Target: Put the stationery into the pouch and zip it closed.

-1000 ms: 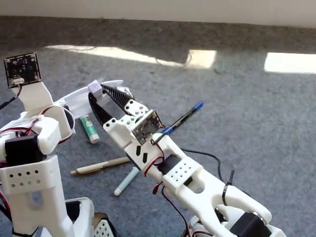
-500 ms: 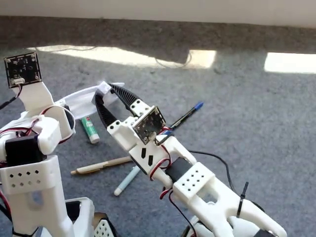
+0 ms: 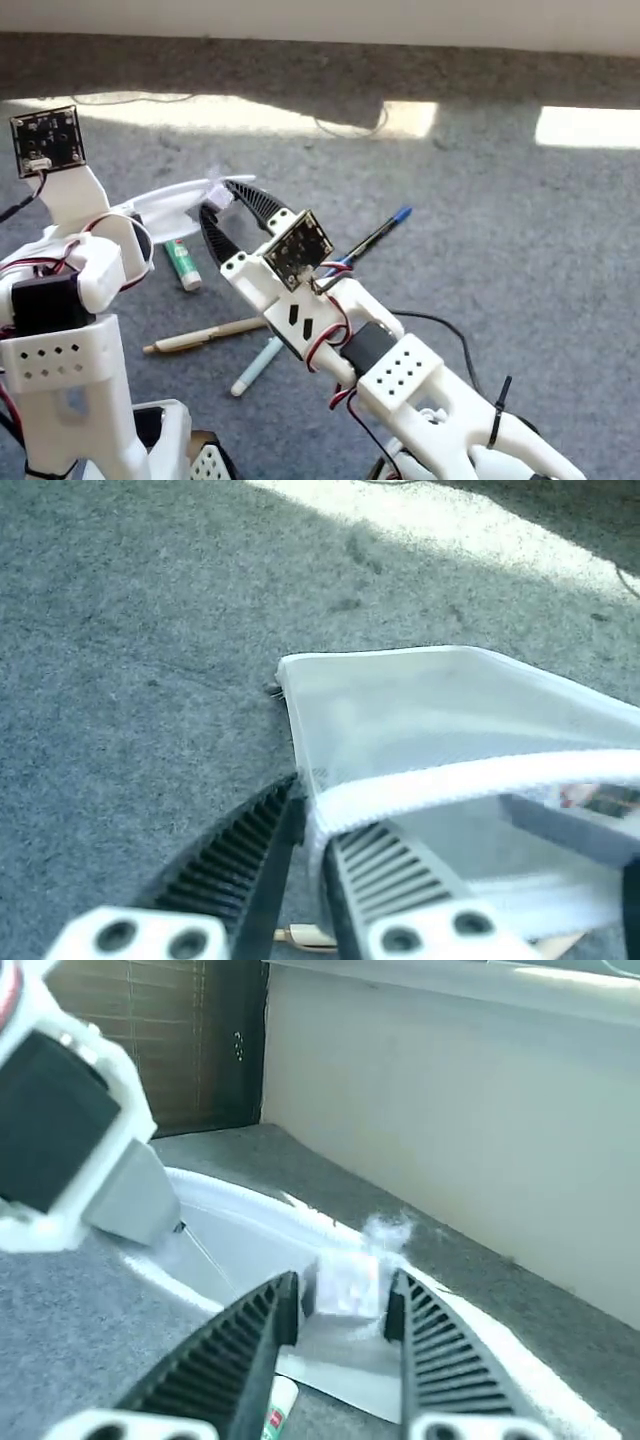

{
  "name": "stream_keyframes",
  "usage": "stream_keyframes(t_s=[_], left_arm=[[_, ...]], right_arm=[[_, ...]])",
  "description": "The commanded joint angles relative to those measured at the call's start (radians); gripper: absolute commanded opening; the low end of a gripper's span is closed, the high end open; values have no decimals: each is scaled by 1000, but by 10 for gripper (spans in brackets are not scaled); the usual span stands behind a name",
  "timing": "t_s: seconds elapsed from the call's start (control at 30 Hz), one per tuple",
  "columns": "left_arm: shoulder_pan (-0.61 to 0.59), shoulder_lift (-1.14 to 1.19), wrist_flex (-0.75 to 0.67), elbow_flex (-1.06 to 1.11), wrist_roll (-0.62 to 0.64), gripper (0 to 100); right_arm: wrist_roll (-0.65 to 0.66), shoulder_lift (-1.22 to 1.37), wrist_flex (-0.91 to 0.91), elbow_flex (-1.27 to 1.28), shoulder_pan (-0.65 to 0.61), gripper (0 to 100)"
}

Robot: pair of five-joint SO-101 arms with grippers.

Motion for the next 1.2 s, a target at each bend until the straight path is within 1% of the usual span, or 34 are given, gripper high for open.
stream_keyframes(t_s=[0.0,0.07,0.3,0.53,0.67,0.83,0.87,1.0,1.17], left_arm=[[13,5,3,-12,-11,7],[13,7,3,-12,-11,7],[13,2,-5,12,-11,7],[-28,2,-5,8,-11,7],[-30,2,-5,12,-11,7],[-30,2,-5,13,-9,7],[-30,2,-5,13,-9,7],[-31,2,-5,13,-9,7],[-31,2,-3,15,-9,7]], right_arm=[[-40,-7,42,-38,-5,206],[-91,-16,62,-38,-4,221],[-103,-114,79,-31,12,221],[-106,-222,309,-99,68,221],[-106,-275,463,-183,107,221],[-107,-268,677,-325,150,221],[-117,-259,708,-346,154,221],[-229,-216,822,-427,219,221],[-278,-153,895,-473,348,221]])
